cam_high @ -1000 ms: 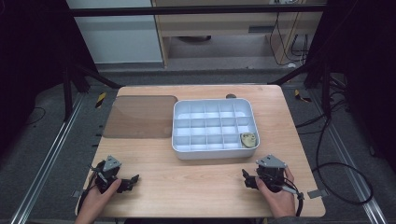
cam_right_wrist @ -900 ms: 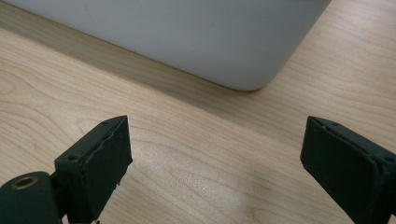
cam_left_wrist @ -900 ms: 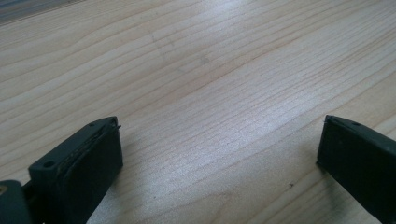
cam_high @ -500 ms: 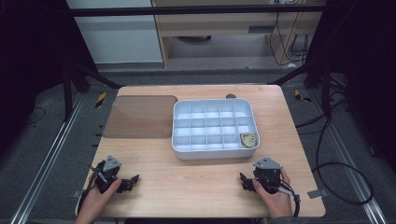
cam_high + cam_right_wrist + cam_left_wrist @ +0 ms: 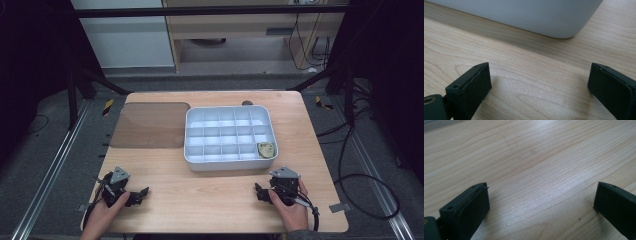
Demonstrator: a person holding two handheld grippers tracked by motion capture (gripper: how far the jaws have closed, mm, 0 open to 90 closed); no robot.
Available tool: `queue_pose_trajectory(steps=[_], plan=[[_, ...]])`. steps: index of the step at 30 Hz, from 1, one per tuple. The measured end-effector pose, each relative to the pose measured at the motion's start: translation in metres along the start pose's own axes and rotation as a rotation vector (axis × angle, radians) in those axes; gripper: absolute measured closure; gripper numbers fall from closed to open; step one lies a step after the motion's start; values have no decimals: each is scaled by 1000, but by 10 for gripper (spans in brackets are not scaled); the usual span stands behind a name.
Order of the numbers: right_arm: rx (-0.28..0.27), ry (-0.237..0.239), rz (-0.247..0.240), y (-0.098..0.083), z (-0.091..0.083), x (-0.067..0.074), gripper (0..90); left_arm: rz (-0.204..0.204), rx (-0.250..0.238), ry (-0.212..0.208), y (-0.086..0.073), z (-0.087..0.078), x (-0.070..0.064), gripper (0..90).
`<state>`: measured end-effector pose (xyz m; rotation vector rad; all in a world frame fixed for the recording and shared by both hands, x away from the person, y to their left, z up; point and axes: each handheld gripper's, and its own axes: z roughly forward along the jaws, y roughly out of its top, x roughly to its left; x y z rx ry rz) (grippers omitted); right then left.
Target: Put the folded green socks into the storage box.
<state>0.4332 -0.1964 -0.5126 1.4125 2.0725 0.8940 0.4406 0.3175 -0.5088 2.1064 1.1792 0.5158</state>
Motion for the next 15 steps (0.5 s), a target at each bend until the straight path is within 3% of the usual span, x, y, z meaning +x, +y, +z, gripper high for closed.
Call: queue_pose_trajectory(steps=[3,15], plan=[[11,8,24,0,1,-1,37,0,0,0,0,0,0,0],[21,-1,23,3,5,0,2,0,0,0,1,1,0,0]])
